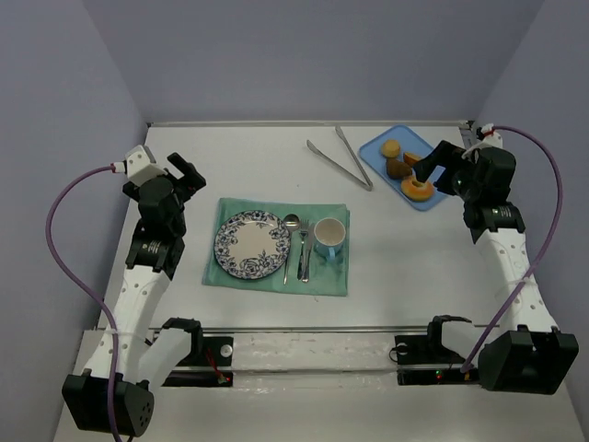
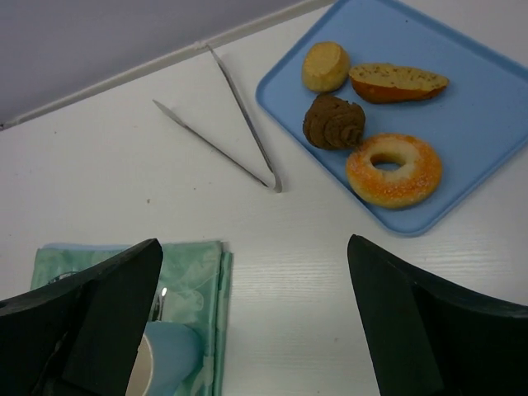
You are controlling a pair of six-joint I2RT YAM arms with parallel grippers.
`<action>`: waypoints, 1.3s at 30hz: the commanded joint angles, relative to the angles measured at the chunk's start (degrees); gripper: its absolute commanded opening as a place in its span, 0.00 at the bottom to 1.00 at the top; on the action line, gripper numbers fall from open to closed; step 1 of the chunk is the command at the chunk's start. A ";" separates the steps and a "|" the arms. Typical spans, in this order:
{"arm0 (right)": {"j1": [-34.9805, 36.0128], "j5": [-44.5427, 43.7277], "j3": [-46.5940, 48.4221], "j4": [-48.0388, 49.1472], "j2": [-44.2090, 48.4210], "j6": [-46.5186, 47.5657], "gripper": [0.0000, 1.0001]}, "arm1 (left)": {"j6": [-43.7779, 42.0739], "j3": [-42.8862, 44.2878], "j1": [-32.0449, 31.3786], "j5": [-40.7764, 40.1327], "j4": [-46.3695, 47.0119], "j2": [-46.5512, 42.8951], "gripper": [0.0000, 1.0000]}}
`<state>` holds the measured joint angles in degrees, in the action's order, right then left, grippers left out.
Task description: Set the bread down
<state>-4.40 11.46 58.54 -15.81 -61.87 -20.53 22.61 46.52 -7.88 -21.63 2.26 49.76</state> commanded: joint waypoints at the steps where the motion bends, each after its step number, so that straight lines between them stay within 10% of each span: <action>1: 0.27 8.21 3.76 4.02 -3.15 4.09 1.00 | -0.37 -0.03 -0.03 -0.87 1.87 -0.01 0.99; 5: 2.72 17.35 8.84 5.53 -10.78 8.84 1.00 | -0.55 -0.03 0.06 -0.96 1.96 0.25 0.99; 22: 16.09 -1.97 68.87 -22.85 -69.60 28.35 1.00 | -1.43 0.59 0.06 -4.38 1.78 3.15 0.99; 39: 20.58 -7.42 71.62 -26.11 -79.73 32.13 1.00 | -0.64 2.26 0.15 -6.67 0.37 7.90 0.99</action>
<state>15.92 4.56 128.64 -41.15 -141.14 10.35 22.33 46.52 -7.88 -26.37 1.76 57.74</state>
